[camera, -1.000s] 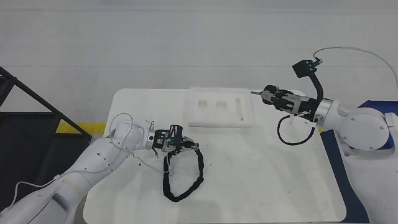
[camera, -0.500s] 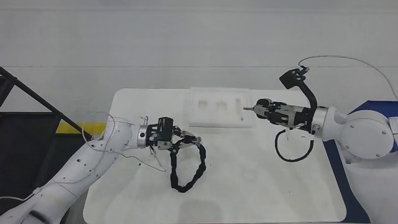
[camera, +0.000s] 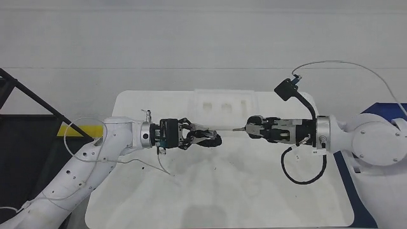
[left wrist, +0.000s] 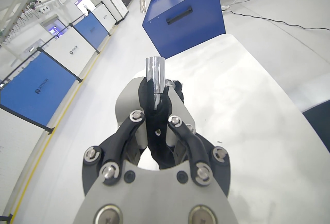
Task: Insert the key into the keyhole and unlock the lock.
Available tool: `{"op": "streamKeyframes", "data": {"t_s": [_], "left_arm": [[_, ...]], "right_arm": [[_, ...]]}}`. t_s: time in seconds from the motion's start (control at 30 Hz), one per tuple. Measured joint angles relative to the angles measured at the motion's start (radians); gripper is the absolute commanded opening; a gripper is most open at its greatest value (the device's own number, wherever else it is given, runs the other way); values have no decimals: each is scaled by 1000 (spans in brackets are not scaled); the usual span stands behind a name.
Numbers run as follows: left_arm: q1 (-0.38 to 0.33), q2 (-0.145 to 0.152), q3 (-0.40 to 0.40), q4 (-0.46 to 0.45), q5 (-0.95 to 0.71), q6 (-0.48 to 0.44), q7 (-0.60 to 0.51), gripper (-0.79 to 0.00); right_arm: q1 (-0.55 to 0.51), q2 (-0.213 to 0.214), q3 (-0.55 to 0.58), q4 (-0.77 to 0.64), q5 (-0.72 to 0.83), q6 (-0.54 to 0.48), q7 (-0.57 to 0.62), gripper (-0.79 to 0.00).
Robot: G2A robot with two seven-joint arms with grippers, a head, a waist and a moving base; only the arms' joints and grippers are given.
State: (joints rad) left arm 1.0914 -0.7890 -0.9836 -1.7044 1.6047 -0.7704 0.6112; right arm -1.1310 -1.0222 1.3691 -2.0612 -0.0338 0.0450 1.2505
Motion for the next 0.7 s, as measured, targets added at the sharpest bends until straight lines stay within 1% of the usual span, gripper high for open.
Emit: {"op": "streamKeyframes", "data": {"t_s": [0.27, 0.63, 0.7], "left_arm": [[-43, -24, 37, 34, 45, 94, 71, -785], [-42, -24, 36, 34, 44, 93, 71, -785], [-36, -25, 33, 34, 42, 107, 57, -785]], "right_arm": [[2, 2, 15, 26, 40, 53, -59, -785], [-1, 2, 15, 27, 40, 54, -60, -785], [-16, 2, 12, 35, 69, 74, -71, -785]]}}
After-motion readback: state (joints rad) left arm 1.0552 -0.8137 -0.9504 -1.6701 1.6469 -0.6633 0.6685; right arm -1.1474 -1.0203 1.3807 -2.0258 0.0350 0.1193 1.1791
